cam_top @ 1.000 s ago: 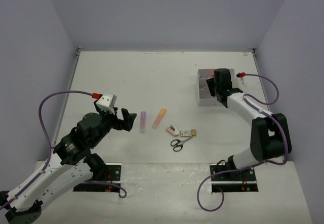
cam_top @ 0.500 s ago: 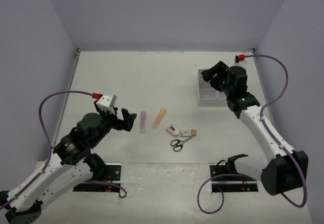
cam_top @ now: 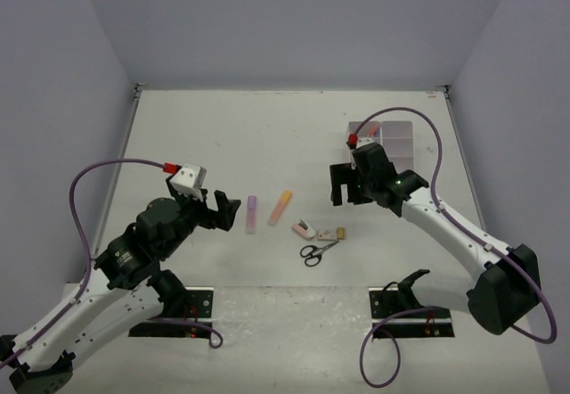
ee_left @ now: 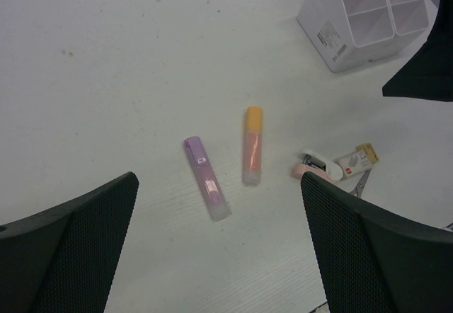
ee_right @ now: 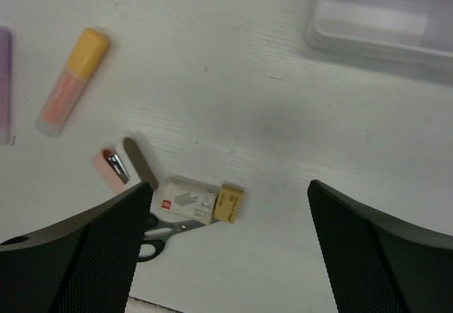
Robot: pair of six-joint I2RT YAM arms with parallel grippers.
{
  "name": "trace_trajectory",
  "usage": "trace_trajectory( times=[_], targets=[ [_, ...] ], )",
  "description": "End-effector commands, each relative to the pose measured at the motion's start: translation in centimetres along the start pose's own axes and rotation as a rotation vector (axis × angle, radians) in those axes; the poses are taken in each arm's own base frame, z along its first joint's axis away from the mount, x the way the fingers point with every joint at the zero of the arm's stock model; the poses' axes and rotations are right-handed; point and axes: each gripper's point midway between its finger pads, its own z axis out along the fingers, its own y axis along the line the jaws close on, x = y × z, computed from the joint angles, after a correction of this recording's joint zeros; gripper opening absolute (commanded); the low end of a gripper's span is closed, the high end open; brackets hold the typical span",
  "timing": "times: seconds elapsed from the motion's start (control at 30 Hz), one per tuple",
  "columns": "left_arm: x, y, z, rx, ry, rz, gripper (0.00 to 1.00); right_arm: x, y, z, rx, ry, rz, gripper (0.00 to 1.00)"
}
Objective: Sort the stationery into containers
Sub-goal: Pick up the stationery from the center of the board.
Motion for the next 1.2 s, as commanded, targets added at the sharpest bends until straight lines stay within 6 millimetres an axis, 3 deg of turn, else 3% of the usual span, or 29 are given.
trace_trajectory(
  times=[0.0, 0.17, 0.27, 0.43, 0.63, 1.17],
  targets=[
    [-0.2, 0.1, 0.4, -0.009, -0.008, 0.017, 1.0, -0.9, -2.3, 0.0, 0.133, -0.113, 0.142, 0.99],
    [-0.2, 0.1, 0.4, -0.008, -0.007, 0.017, 1.0, -0.4, -1.8, 1.0, 0.072, -0.187, 0.236, 0.99],
    [-0.2, -0.1, 0.4, -0.002, -0.007, 0.018, 1.0, 1.6, -1.9, 3.0, 0.128, -0.057, 0.288, 0.95],
    [-0.6, 0.0, 0.1, -0.001, -0.024, 0.011, 1.0, 5.0, -1.0, 5.9, 0.159, 0.091, 0.29, 0.7],
    [-0.4, -0.1, 0.2, 0.004, -0.015, 0.016, 1.0, 5.9, 0.1, 6.7, 0.144, 0.11, 0.271, 0.54],
    [0.0, -0.3, 0.6, 0.008, 0.004, 0.023, 1.0, 9.5, 0.3, 7.2, 0.207, 0.244, 0.216, 0.47]
  ],
)
